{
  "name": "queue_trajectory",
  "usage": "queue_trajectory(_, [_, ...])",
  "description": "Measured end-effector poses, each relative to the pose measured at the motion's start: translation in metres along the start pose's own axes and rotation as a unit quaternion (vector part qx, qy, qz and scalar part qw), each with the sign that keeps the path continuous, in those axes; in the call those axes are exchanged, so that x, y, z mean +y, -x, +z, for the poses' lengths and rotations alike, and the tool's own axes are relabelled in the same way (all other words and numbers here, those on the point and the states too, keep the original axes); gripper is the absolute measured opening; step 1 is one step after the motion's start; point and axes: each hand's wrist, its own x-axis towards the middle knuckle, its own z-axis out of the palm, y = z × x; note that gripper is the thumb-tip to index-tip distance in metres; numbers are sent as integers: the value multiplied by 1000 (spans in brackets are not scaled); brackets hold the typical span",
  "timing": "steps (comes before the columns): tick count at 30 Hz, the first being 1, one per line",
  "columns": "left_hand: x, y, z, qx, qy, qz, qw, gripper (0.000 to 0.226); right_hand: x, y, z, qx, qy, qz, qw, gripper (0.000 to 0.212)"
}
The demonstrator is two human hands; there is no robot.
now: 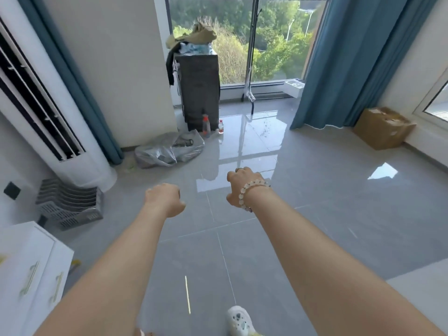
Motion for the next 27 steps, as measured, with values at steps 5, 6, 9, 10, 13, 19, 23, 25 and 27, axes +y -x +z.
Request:
queue_trajectory(5, [-47,-19,9,-17,26,-50,998,32,-47,-55,-4,9,15,-70,997,46])
queue_trajectory(6, [-59,-24,10,-14,33,-65,997,33,-60,-68,-6,11,11,-89,996,46])
queue_trajectory(9, [-93,-37,12,-4,49,-112,992,37,-97,-105,-10,20,0,-149,989,47])
queue_trajectory(10, [-105,-41,12,1,54,-128,990,39,-108,-118,-12,23,-1,-168,985,47])
queue_trajectory(13, [-141,-54,11,21,70,-182,981,41,-142,-154,-15,16,2,-222,975,48])
queue_trajectory(19, [-205,-65,12,1,83,-298,951,42,-211,-217,-27,1,7,-331,943,46])
queue_trajectory(23, [-237,-66,19,-13,98,-366,925,41,-252,-245,-25,-18,9,-387,922,47])
queue_trajectory(25, [-252,-64,26,-19,105,-393,913,40,-273,-255,-21,-23,15,-415,910,46])
queue_trajectory(27, [-264,-60,34,-28,114,-412,904,41,-295,-261,-17,-30,19,-441,897,46])
